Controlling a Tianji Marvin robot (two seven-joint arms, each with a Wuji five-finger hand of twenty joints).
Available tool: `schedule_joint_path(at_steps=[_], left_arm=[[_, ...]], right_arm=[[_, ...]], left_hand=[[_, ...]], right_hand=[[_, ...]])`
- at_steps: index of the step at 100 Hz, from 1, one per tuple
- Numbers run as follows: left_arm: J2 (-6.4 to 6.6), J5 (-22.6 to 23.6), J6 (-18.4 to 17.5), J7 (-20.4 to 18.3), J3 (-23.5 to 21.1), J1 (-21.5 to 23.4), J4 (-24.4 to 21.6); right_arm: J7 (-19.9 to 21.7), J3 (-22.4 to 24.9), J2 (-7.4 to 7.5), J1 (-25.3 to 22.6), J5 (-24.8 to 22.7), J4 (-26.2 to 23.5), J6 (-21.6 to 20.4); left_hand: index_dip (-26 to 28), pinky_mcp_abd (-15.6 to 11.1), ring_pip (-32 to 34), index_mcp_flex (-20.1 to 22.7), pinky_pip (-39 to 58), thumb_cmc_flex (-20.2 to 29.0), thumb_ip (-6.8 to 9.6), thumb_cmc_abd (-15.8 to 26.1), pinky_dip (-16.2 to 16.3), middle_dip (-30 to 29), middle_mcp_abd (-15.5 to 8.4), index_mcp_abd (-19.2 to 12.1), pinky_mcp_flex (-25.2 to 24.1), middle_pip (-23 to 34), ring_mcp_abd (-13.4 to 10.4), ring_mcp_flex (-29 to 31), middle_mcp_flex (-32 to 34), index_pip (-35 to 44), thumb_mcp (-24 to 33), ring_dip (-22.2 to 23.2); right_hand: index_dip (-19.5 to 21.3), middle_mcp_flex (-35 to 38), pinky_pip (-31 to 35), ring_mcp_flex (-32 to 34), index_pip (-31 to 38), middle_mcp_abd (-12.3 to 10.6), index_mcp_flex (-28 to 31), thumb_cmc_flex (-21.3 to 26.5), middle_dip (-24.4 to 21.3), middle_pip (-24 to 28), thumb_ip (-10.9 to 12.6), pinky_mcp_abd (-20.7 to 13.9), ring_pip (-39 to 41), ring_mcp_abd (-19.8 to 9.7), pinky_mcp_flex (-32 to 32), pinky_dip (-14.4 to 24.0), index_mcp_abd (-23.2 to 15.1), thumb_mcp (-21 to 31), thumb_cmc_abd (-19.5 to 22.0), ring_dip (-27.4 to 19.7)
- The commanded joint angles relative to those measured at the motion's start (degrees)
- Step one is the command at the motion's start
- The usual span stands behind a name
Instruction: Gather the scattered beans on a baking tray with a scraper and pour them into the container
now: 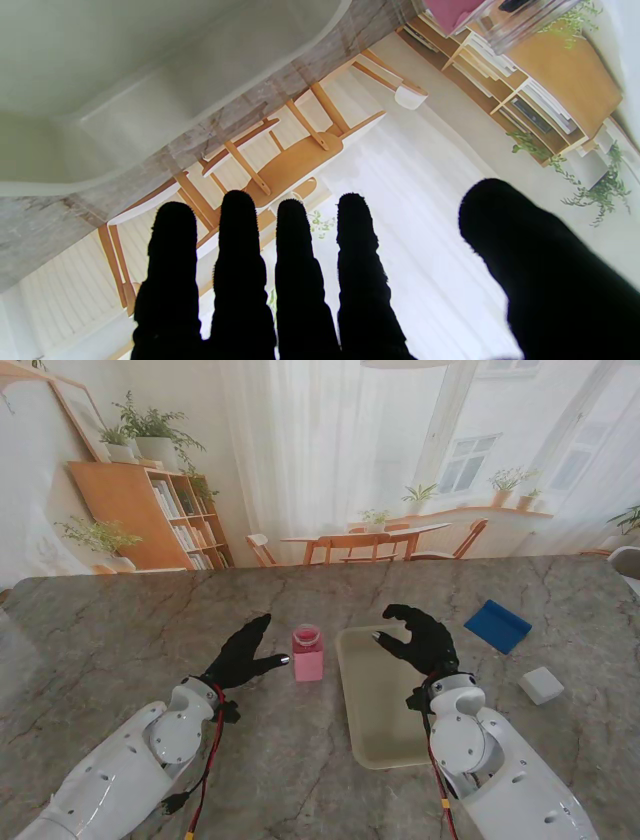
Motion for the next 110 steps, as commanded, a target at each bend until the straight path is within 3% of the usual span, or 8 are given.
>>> schedule_joint_path(at_steps=[1,27,48,76,90,110], left_arm=[[-1.17,-0.83,-1.06,-0.37,0.8,-1.3,1.51],[-2.07,-5.18,-7.49,-3.09,4.35,-4.73,7.28],[-2.0,-5.26,-10.4,-4.61,6.34,-6.53,9.75],[-4.33,-8.25,-13.64,-4.34,10.34,-10.72,17.4],[-5.67,-10.02,-16.96,-4.19,11.81,-12.22,21.0],[-6.05,-11.43,-19.92,-6.2,13.54,-13.31,22.82]], right_arm=[[0.42,-0.08,-0.42,-0.07,0.41,0.17,0.38],[-0.64,-0.05,-0.78,-0.34,1.0,0.03,1.57],[-0.94,-0.21,-0.93,-0.4,1.31,-0.07,2.2],[-0.8,-0.19,-0.99,-0.65,1.79,-0.34,2.67],[-0.83,-0.19,-0.97,-0.72,1.62,-0.39,2.83],[-0.99,-0.25,-1.03,-0.72,1.63,-0.41,3.18]], left_hand=[[-0.38,-1.67,0.53,-1.05,-1.17,-2.17,2.75,-1.04,-1.83,0.3,-1.58,4.39,-0.4,0.31,-0.09,-1.01,-1.18,-0.57,-0.01,0.37],[0.4,-2.61,0.73,-1.12,-1.34,-2.47,2.59,-2.53,-2.24,0.16,-2.26,3.69,-0.19,0.24,-0.62,-0.91,-0.86,-0.25,0.04,0.27],[1.12,-2.9,1.28,-1.19,-0.68,-1.76,2.42,-3.77,-2.25,0.14,-2.48,3.22,0.25,0.37,-0.89,-0.62,-0.54,-0.13,0.43,0.37],[2.99,-2.87,2.6,-1.16,1.77,-0.9,2.19,-4.83,-2.11,0.4,-3.02,2.6,0.73,0.93,-1.21,0.47,0.94,0.37,0.55,0.74],[6.99,-3.35,2.73,-1.68,4.68,-0.71,2.1,-5.86,-2.66,0.7,-4.06,1.14,0.37,1.03,-2.04,1.2,1.72,1.31,0.68,0.73],[10.75,-4.12,2.63,-1.89,5.66,-0.32,1.9,-7.18,-3.61,1.17,-5.99,-1.19,0.5,1.53,-3.14,2.15,3.21,2.35,0.91,0.65]], right_hand=[[0.54,0.34,-0.16,0.08,-0.4,-0.8,-0.14,0.1,0.8,1.25,-1.4,-0.33,0.2,-1.06,0.15,1.35,0.12,0.76,0.22,0.09],[0.44,0.93,0.28,0.43,-0.07,-0.53,0.46,0.94,0.92,1.57,-1.32,0.03,0.67,-0.84,0.46,1.69,0.2,0.56,0.73,0.2],[0.33,1.45,0.9,0.78,0.1,-0.5,0.73,1.71,1.02,1.82,-1.24,-0.05,1.13,-0.84,1.09,2.0,0.25,0.36,1.1,0.34],[0.27,2.04,1.21,1.07,0.48,-0.54,1.33,2.14,1.12,2.01,-1.17,0.1,1.37,-0.92,1.32,2.14,0.01,-0.07,1.47,0.38],[0.24,2.18,1.3,1.26,0.67,-0.51,1.53,2.36,1.18,2.06,-1.11,0.02,1.49,-0.84,1.39,2.18,0.01,-0.19,1.65,0.42],[0.17,3.22,1.64,1.42,0.91,-0.24,1.85,2.69,1.32,2.51,-1.06,0.14,1.73,-0.81,1.63,2.34,-0.04,-0.55,2.08,0.5]])
